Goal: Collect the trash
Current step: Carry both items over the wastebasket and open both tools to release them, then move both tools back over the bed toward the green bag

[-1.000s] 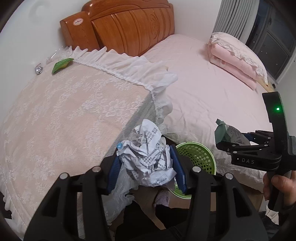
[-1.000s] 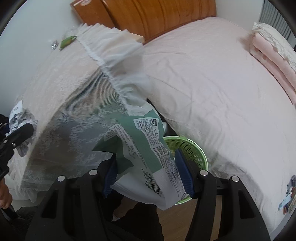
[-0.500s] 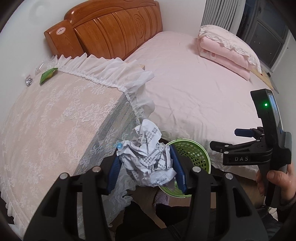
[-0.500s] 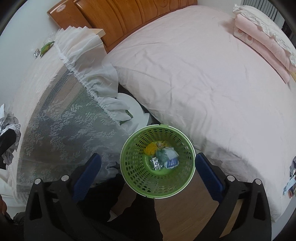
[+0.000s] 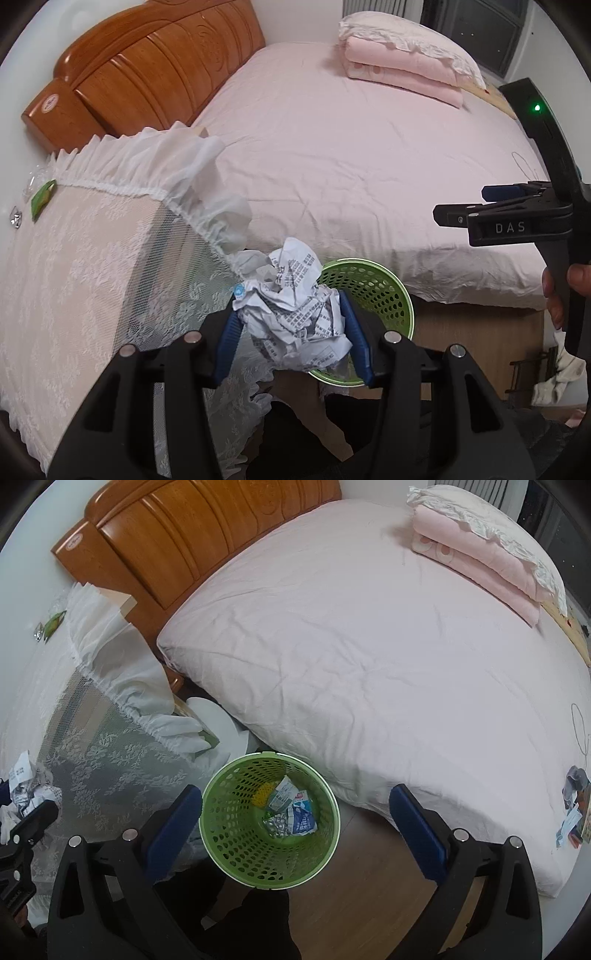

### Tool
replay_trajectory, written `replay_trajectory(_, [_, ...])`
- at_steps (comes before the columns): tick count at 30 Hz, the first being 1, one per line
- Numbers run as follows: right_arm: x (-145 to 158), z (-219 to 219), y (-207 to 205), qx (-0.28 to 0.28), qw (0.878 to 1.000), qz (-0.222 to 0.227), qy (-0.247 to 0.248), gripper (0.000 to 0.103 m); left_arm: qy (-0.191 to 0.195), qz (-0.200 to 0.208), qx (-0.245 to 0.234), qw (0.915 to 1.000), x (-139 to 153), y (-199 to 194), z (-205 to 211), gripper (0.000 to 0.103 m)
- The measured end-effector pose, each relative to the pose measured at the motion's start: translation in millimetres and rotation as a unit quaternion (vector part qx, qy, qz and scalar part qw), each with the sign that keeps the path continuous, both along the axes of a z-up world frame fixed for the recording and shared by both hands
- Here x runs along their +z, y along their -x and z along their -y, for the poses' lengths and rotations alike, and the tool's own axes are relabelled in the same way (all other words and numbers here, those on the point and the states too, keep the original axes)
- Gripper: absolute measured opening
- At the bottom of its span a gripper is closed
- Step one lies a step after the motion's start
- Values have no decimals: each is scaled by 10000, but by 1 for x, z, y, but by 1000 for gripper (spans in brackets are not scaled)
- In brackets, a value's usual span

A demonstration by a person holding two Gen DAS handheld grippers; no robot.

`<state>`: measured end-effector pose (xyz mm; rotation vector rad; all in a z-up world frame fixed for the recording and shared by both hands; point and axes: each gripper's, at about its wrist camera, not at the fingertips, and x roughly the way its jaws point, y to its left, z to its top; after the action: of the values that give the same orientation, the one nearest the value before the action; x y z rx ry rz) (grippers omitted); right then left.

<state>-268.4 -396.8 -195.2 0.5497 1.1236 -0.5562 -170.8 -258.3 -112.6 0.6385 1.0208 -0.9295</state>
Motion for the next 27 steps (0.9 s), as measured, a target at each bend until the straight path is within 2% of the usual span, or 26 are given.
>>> replay_trajectory(4, [-2,7,7,-76,10000,-17,-22,100,-91,-119,-394,9991,-6,10,15,52])
replay_trajectory(5, [-2,9,8,-82,10000,-24,-28,100,-103,-150,-492,9986,-7,13,18,56])
replay_trajectory(8, [-4,10,10,-90,9999,-46,-67,100,-78,-153,-733,9972,-5,23,22,81])
replay_trajectory(9, [-4,10,10,-91,9999,-60,-70,100,-44,-140,-809,9966,-3,26,22,86])
replay_trajectory(14, [-5,7,10,-118,9999,-71,-78,100,14,-132,-935,9955,1,32,20,93])
replay_trajectory(23, [-6,1,1,-43,9999,-90,-90,100,87,-207,-389,9990,7,9,7,95])
replay_trajectory(27, [-1,-7,-7,53,9999,-6,-93,100,352,-41,227,9991,23,-14,-13,95])
